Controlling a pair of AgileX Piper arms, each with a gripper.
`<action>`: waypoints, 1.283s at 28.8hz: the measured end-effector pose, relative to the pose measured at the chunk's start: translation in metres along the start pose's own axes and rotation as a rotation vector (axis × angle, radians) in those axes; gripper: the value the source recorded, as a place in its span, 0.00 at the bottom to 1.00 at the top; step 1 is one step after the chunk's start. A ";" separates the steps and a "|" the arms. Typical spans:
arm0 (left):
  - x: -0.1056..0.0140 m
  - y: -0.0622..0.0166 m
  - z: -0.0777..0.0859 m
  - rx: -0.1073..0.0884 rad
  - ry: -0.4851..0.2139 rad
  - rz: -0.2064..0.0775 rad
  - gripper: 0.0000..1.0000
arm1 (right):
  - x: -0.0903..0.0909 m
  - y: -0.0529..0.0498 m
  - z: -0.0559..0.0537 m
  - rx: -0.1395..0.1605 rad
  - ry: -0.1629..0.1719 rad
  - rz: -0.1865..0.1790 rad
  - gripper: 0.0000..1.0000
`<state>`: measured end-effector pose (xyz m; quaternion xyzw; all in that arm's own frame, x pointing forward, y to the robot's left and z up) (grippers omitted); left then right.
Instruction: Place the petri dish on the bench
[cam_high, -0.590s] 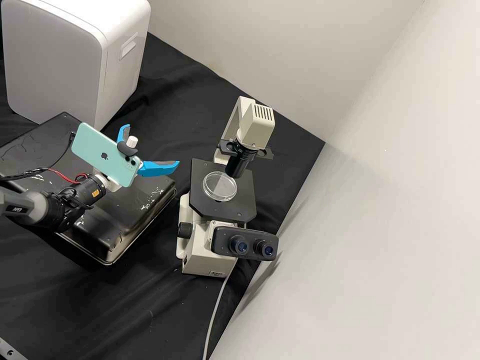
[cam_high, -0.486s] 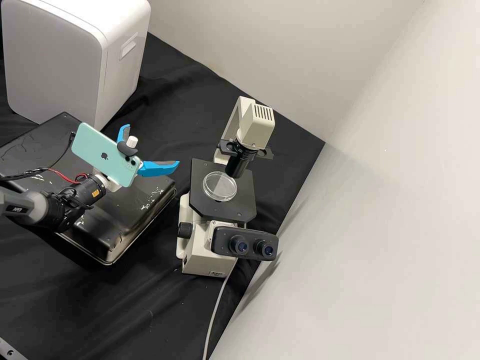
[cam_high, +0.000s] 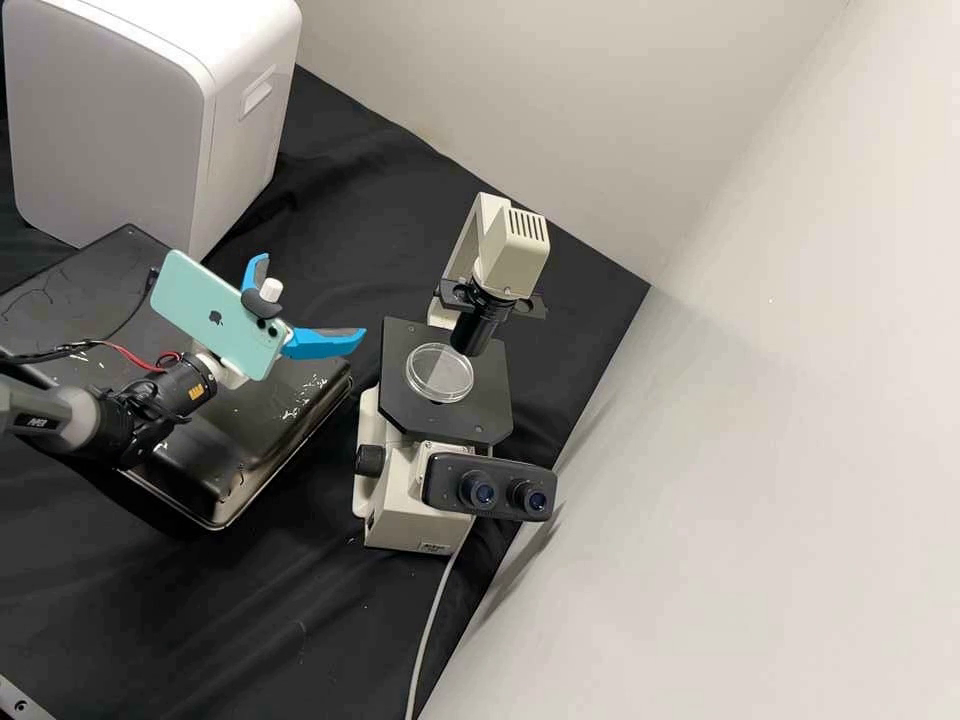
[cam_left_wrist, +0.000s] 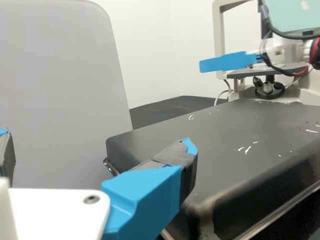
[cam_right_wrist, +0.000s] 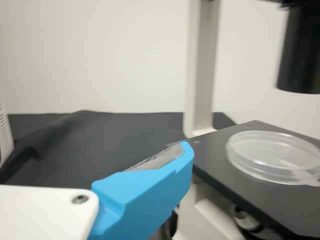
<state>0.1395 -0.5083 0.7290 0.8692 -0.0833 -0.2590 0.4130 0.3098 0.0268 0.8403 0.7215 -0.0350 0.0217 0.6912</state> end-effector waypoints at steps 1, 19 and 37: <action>0.000 -0.0004 0.000 0.001 0.000 -0.002 1.00 | 0.000 0.002 0.002 0.006 -0.002 0.006 1.00; 0.001 -0.0013 0.000 0.002 0.001 -0.007 1.00 | 0.004 0.014 0.042 0.009 -0.039 -0.020 1.00; 0.001 -0.0022 -0.001 0.004 0.009 -0.008 1.00 | 0.009 0.027 0.049 0.025 -0.041 0.006 1.00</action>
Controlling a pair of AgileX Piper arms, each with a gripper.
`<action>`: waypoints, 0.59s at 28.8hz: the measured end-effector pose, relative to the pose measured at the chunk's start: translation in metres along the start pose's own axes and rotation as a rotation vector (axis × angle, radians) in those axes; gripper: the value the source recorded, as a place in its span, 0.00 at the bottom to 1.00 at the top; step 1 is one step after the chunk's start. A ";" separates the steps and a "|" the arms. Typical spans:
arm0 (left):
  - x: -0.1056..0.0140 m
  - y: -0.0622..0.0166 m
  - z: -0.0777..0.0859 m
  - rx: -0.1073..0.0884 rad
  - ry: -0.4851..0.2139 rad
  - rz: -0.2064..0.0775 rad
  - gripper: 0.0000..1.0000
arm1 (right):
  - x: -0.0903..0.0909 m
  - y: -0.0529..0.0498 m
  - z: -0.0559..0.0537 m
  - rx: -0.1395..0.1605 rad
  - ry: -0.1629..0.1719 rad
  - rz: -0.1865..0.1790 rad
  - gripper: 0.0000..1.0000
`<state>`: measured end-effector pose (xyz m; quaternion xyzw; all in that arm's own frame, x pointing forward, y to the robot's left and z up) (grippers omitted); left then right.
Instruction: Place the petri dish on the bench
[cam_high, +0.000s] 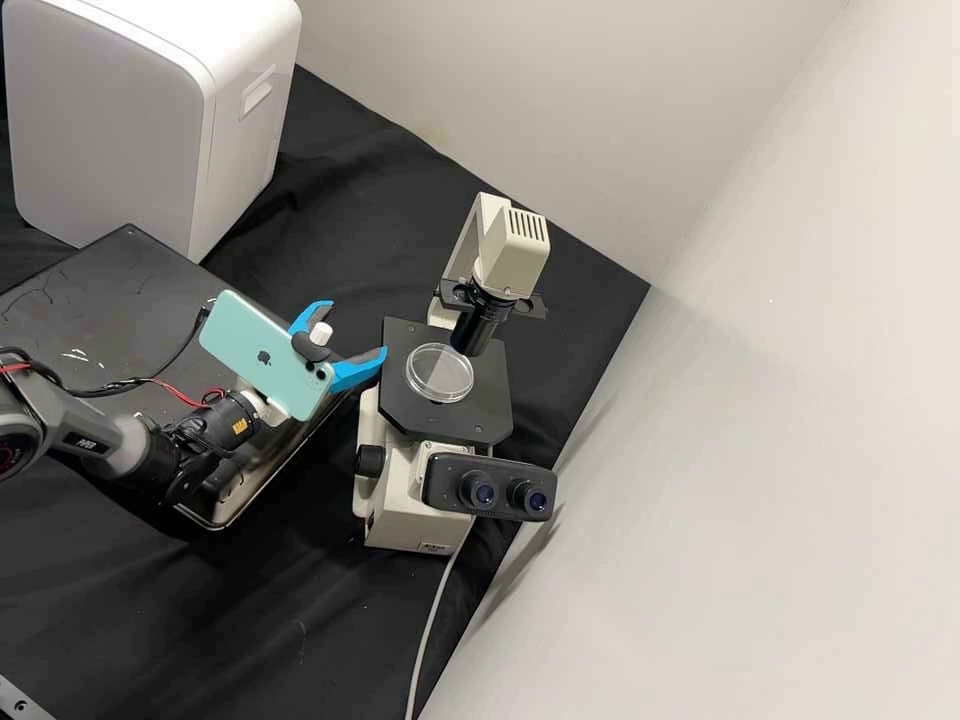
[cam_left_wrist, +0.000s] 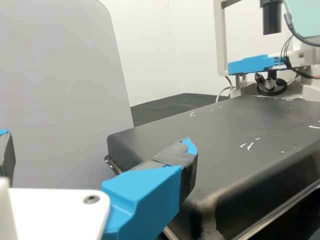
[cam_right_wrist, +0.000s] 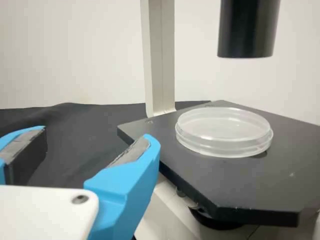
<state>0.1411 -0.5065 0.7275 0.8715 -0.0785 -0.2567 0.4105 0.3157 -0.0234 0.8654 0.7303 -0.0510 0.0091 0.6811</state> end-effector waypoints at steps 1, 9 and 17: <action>0.000 0.0000 0.000 0.000 0.001 0.000 1.00 | -0.001 0.001 -0.002 -0.001 0.006 0.005 1.00; 0.000 0.0002 -0.002 0.000 0.010 0.001 1.00 | -0.005 0.008 -0.025 0.006 0.067 0.040 1.00; 0.000 0.0009 -0.002 -0.001 0.012 0.005 1.00 | -0.013 0.016 -0.046 -0.002 0.132 0.069 1.00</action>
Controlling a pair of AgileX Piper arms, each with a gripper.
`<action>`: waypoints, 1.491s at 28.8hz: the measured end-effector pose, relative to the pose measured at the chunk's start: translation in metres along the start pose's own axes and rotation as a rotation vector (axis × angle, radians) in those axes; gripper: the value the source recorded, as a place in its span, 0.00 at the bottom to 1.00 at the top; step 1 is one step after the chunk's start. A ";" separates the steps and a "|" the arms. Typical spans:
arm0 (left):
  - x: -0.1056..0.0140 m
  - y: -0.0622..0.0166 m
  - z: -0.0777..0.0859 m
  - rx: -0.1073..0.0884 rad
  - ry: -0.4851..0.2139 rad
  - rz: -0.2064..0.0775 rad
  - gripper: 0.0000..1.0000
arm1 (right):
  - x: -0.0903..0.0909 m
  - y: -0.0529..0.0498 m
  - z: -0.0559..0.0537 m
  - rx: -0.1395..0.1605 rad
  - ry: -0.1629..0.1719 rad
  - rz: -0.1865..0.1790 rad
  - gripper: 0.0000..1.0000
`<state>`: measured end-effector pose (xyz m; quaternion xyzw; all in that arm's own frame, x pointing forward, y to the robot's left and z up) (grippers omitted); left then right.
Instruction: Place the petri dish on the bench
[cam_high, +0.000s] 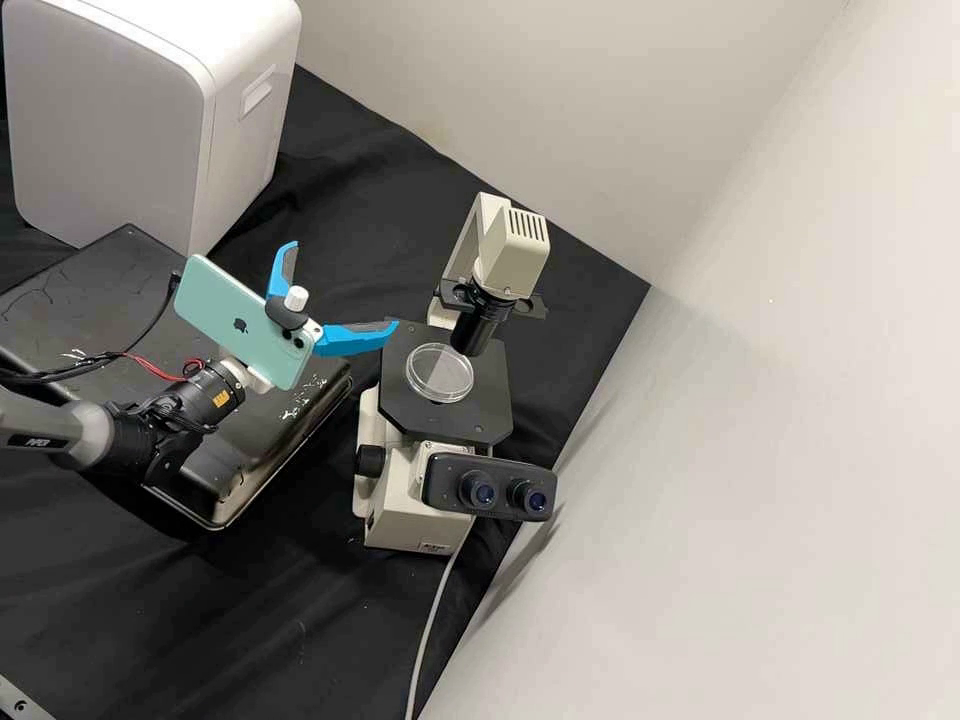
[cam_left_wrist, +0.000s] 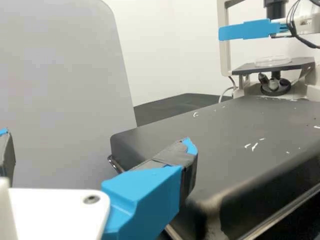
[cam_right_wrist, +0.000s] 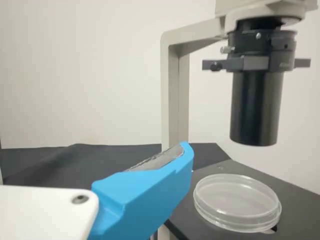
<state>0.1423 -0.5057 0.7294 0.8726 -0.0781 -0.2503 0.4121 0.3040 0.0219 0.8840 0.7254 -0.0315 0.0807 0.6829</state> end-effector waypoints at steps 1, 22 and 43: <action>0.000 0.0000 0.000 0.000 0.000 0.000 1.00 | 0.000 0.000 0.000 0.000 0.001 0.001 1.00; 0.000 -0.0007 0.000 0.001 -0.002 -0.004 1.00 | 0.003 0.000 0.054 0.012 -0.165 0.002 1.00; 0.001 -0.0016 0.000 0.004 0.000 -0.002 1.00 | 0.020 0.020 0.082 0.020 -0.220 0.061 1.00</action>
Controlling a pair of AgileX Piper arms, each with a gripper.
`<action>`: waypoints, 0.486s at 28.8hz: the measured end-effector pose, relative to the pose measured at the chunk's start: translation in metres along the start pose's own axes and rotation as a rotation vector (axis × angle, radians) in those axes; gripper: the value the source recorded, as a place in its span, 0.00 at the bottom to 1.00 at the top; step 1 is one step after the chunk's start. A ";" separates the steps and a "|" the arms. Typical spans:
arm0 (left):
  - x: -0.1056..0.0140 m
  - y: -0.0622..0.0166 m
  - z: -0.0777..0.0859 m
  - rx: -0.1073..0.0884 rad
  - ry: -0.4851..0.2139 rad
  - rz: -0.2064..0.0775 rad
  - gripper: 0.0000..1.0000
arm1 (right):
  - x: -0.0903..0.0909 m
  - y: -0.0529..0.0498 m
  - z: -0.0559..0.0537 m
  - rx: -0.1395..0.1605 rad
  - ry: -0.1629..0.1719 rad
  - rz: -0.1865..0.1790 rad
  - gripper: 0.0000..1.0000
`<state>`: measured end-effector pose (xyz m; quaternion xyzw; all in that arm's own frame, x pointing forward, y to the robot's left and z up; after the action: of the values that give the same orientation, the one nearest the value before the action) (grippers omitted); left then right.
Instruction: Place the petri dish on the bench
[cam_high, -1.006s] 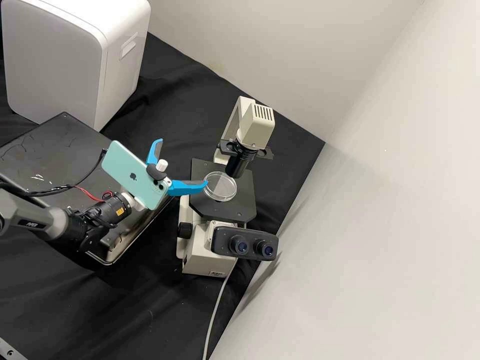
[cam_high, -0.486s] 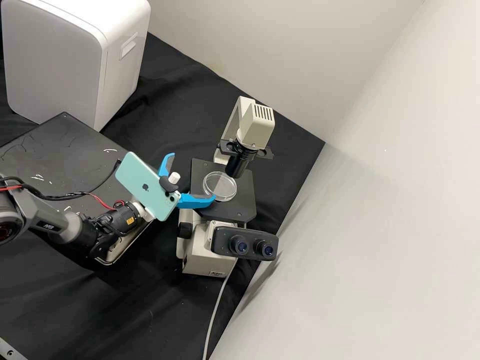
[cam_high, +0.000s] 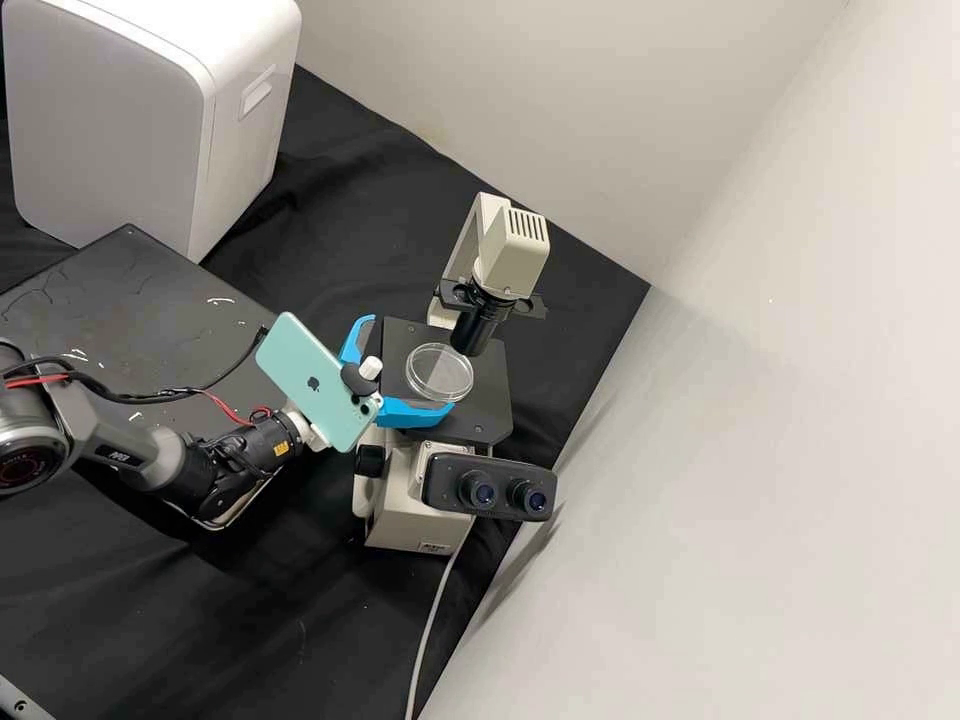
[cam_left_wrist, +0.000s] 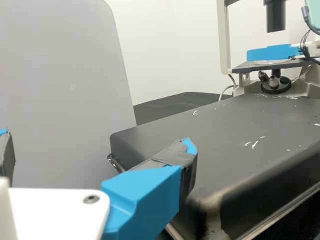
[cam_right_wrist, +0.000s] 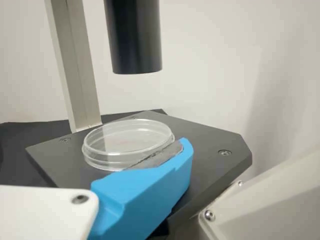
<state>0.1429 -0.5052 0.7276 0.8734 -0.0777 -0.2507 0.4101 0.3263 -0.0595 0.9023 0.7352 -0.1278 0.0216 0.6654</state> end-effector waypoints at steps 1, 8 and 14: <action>0.000 0.0000 0.000 0.000 0.000 0.000 1.00 | 0.002 0.000 0.001 0.000 -0.003 -0.002 1.00; 0.000 0.0000 0.000 0.000 0.000 0.000 1.00 | 0.018 -0.004 0.005 0.000 -0.017 -0.010 1.00; 0.000 0.0002 -0.002 0.000 0.011 0.001 1.00 | 0.027 -0.007 0.009 -0.013 -0.029 -0.013 1.00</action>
<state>0.1440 -0.5041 0.7287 0.8747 -0.0759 -0.2458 0.4108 0.3522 -0.0718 0.9000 0.7319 -0.1330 0.0056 0.6683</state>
